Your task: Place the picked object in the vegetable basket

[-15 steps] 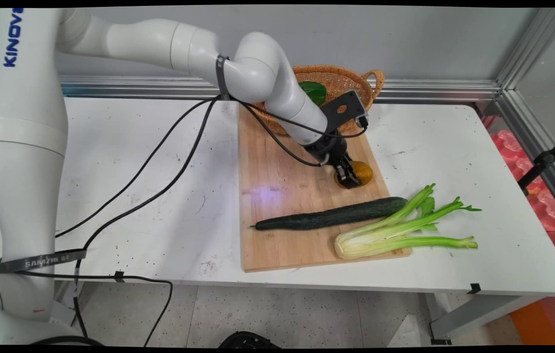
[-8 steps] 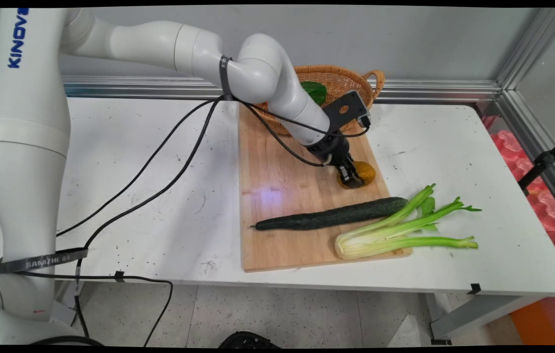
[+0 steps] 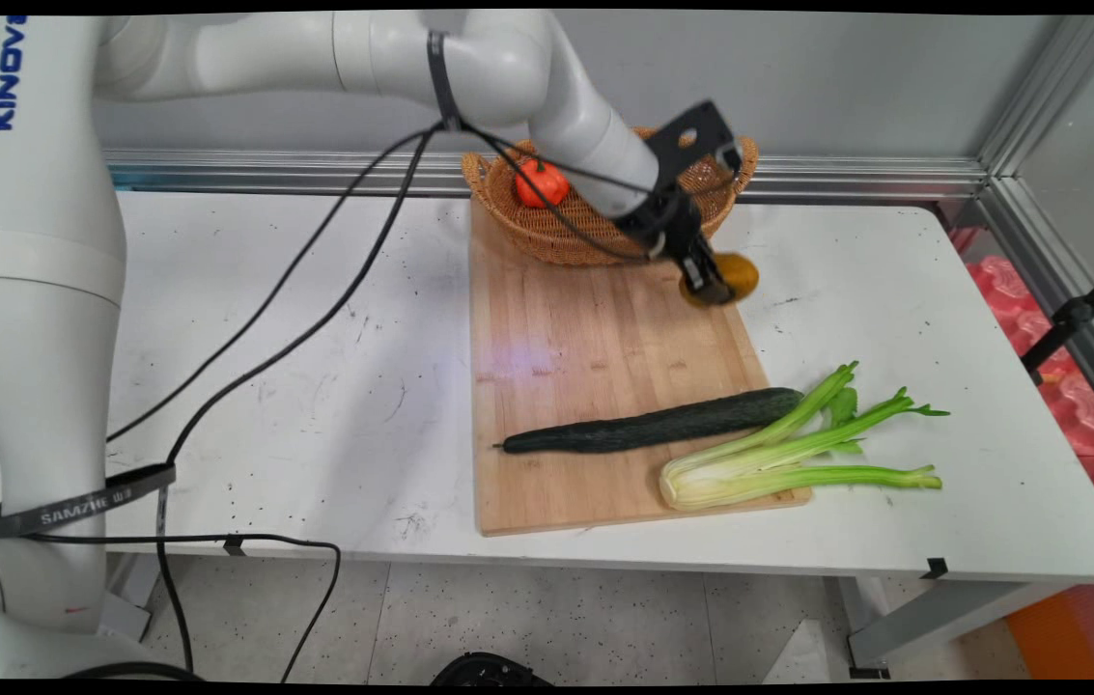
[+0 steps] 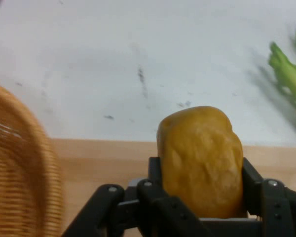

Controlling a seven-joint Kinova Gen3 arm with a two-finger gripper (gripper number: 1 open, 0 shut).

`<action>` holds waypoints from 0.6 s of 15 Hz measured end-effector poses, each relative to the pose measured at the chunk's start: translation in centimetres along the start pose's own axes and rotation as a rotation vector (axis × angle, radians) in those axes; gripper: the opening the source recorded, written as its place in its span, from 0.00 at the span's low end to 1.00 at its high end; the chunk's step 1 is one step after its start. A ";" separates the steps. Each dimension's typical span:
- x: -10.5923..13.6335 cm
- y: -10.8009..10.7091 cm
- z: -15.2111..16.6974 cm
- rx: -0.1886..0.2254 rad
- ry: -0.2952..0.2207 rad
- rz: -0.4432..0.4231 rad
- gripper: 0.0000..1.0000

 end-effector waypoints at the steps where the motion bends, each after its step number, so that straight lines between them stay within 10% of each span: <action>1: 0.5 -0.8 -0.6 0.010 0.008 0.003 0.00; 9: 0.9 -8.2 -3.1 0.104 0.036 0.019 0.00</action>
